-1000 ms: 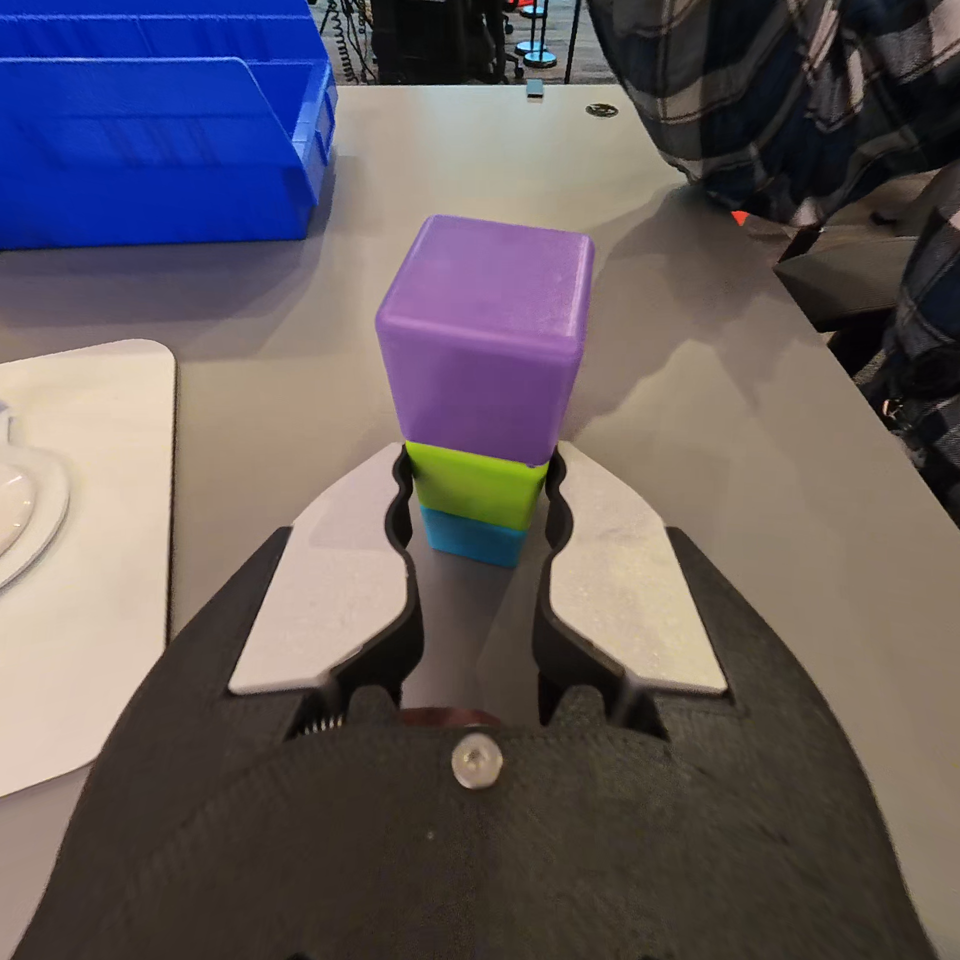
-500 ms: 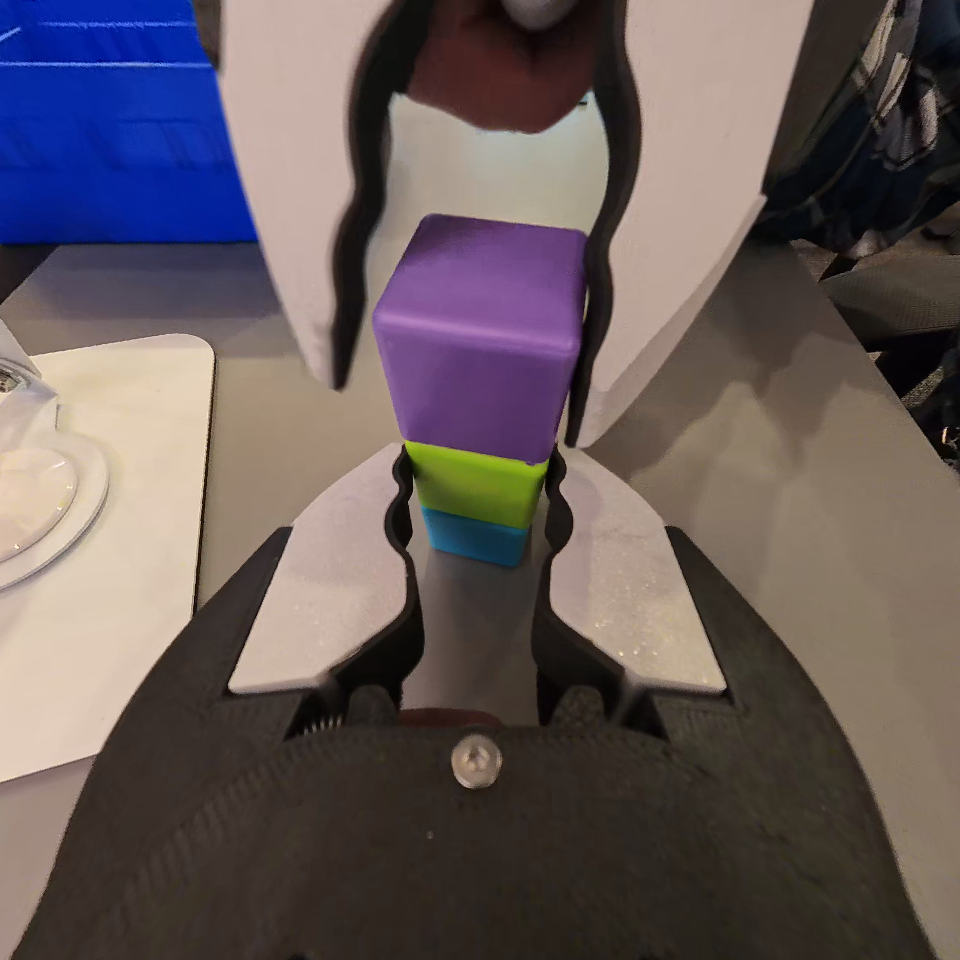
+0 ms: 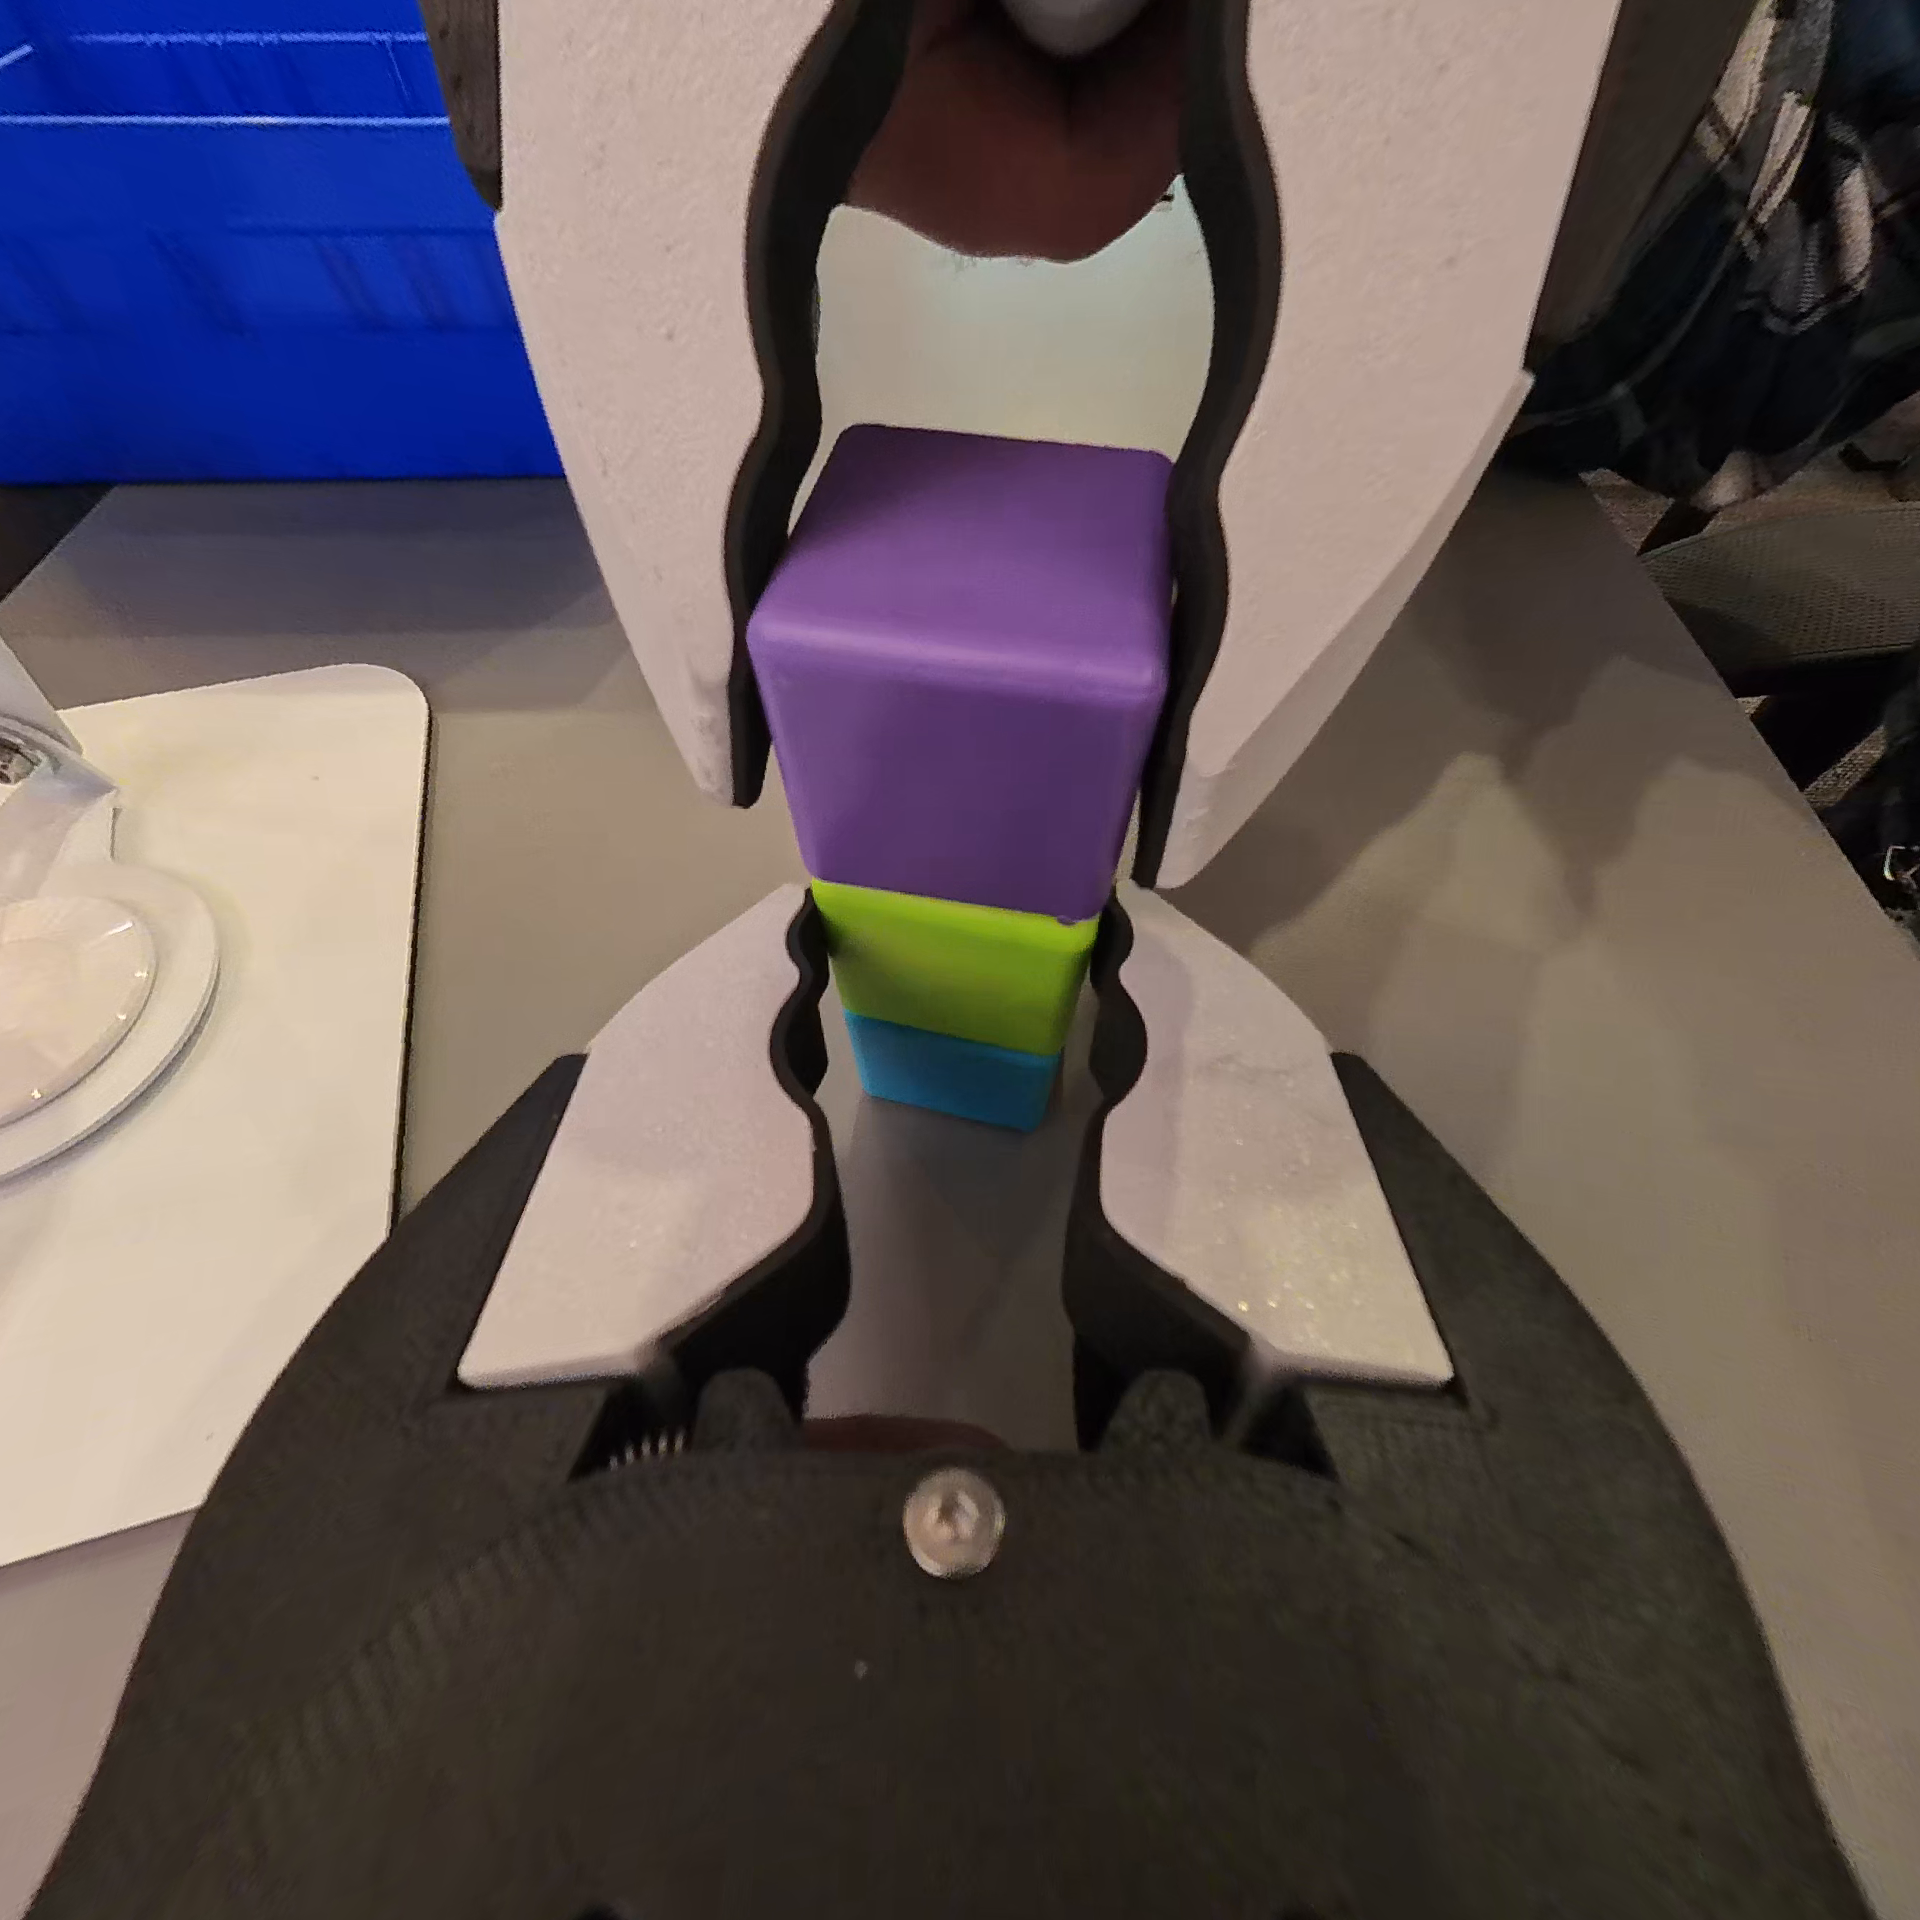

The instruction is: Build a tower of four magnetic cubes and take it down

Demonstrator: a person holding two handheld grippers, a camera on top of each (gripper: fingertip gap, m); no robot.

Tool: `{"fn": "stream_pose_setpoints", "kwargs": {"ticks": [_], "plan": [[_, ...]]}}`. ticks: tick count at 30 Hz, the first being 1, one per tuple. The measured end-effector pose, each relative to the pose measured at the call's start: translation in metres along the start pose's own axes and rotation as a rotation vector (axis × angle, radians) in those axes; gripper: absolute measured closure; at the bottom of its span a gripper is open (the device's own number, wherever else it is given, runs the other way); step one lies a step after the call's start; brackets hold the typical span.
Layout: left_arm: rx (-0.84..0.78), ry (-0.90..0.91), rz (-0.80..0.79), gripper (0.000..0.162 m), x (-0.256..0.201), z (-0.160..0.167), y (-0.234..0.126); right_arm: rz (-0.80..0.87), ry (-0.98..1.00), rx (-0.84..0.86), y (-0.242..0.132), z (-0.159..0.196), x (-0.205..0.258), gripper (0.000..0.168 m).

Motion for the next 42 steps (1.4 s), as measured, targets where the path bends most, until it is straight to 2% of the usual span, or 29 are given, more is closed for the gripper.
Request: {"fn": "stream_pose_setpoints", "kwargs": {"ticks": [5, 10, 15, 18, 22, 30, 35, 42], "plan": [[0.001, -0.002, 0.0, 0.113, 0.0, 0.0, -0.001, -0.014, 0.1, -0.152, -0.027, -0.012, -0.016, 0.119], [0.011, 0.001, -0.004, 0.113, 0.0, 0.0, -0.001, 0.174, 0.194, -0.275, -0.085, -0.002, -0.057, 0.118], [0.002, -0.004, 0.0, 0.113, 0.0, 0.0, -0.001, 0.537, 0.393, -0.361, -0.159, 0.045, -0.129, 0.119], [0.006, -0.001, -0.001, 0.113, 0.0, 0.0, -0.001, 0.7, 0.525, -0.321, -0.178, 0.092, -0.17, 0.119], [0.017, 0.004, -0.005, 0.113, -0.001, 0.0, -0.001, 0.786, 0.661, -0.2, -0.165, 0.154, -0.215, 0.118], [0.012, 0.0, -0.001, 0.113, -0.001, 0.0, 0.0, 0.836, 0.822, 0.078, -0.081, 0.247, -0.273, 0.118], [0.01, -0.001, 0.0, 0.113, -0.001, 0.0, 0.0, 0.874, 0.846, 0.209, -0.048, 0.28, -0.289, 0.118], [0.009, 0.0, 0.001, 0.113, -0.001, 0.0, 0.0, 0.876, 0.87, 0.317, -0.03, 0.306, -0.298, 0.118]]}}
Point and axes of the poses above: each gripper's, where its closed fingertips meet, y out along the fingers, z out of its underside, x = y × z across the jaws, the point moved 6 cm from there along -y, back along the fingers, and after that the axes turned 12 degrees about z, right-handed, at the moved point
